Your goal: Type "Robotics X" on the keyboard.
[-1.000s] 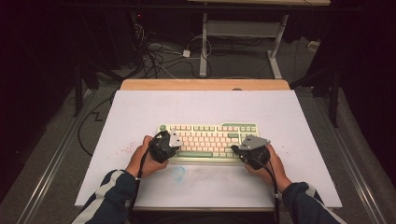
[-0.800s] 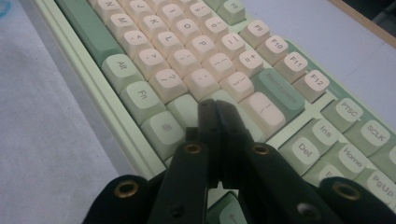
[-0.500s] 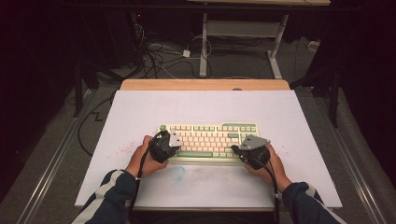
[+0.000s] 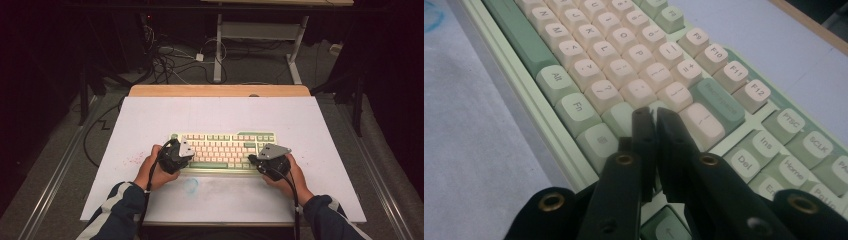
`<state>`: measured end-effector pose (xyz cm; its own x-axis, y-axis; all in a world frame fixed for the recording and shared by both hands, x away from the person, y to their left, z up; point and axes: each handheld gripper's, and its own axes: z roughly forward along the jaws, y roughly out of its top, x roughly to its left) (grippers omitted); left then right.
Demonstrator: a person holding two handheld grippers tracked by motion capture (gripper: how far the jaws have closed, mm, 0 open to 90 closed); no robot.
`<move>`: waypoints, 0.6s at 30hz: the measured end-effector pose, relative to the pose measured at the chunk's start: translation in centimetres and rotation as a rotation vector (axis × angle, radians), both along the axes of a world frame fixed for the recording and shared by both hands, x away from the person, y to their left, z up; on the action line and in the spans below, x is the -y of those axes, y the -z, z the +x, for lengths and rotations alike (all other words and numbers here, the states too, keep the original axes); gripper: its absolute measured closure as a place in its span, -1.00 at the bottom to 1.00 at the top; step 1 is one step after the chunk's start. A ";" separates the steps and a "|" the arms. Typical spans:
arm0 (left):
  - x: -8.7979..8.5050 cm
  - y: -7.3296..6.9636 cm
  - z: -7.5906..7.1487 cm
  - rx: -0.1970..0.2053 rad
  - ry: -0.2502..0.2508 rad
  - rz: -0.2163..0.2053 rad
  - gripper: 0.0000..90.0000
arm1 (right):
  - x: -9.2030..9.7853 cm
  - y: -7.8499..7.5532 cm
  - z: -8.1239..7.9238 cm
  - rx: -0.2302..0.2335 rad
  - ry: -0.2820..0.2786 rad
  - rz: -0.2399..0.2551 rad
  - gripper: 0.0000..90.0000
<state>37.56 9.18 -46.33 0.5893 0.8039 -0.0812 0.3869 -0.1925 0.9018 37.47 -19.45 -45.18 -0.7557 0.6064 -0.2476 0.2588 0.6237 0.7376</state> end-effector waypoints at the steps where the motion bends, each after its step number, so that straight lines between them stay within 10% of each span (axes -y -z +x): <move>1: 0.0 -0.1 0.0 0.008 0.000 -0.012 0.66 | 0.1 -0.2 0.0 0.003 0.001 0.007 0.89; 10: -0.2 -0.8 -0.2 0.075 -0.030 -0.052 0.25 | 0.5 -1.2 -0.1 0.040 0.024 0.050 0.64; 18: -0.1 -0.9 -0.2 0.110 -0.053 -0.066 -0.28 | 0.7 -1.6 -0.1 0.098 0.070 0.080 0.00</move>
<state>37.32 9.30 -45.39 0.5548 0.8288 -0.0726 0.2931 -0.1131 0.9494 37.38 -20.17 -43.56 -0.6856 0.6773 -0.2668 0.2235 0.5446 0.8084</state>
